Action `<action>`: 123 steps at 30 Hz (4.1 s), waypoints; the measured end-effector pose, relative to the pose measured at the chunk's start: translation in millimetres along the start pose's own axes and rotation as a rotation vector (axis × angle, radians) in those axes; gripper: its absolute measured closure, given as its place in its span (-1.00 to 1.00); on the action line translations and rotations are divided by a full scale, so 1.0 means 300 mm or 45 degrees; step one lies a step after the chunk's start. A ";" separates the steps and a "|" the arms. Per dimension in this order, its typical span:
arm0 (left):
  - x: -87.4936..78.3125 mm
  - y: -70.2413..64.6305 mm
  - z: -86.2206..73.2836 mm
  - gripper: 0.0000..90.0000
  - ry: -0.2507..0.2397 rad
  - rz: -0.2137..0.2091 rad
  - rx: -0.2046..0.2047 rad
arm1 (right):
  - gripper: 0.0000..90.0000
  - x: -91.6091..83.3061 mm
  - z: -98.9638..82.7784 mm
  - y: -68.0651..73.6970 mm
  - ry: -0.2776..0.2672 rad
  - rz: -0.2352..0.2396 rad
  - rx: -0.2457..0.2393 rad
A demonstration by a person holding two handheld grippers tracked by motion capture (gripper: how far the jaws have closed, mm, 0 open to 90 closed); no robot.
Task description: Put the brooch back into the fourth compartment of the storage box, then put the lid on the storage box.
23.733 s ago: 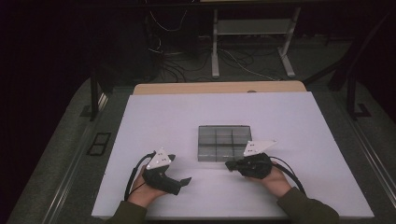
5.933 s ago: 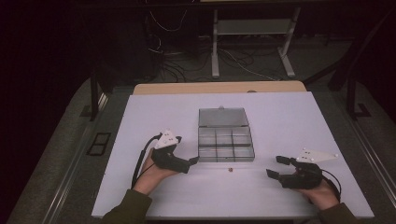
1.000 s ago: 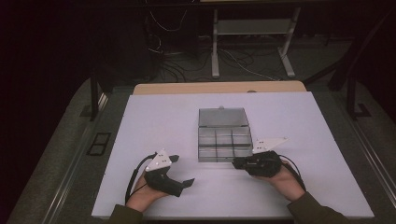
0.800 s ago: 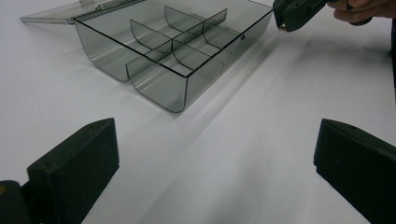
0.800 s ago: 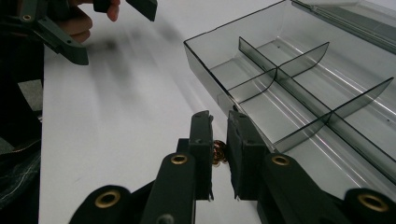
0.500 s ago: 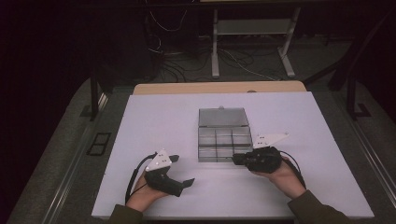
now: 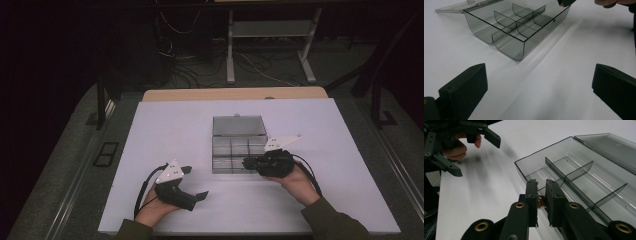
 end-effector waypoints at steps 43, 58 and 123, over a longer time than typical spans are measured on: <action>0.001 0.002 -0.001 -1.00 -0.006 0.004 -0.020 | 0.77 0.189 0.116 -0.005 0.076 0.013 -0.043; 0.002 0.000 0.000 -1.00 -0.007 0.001 -0.017 | 0.77 0.268 0.088 0.004 0.224 -0.015 -0.063; 0.012 0.092 0.038 -1.00 -0.015 0.081 -0.057 | -0.29 -0.154 0.039 -0.210 -0.156 -0.098 0.123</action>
Point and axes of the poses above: each handheld gripper's, and its own axes: x roughly forward along the jaws, z roughly out of its top, y roughly to its left, the point moved 10 cm from there along x, roughly forward along the jaws, and after that the axes turned 10 degrees about x, right-handed, at the moved point
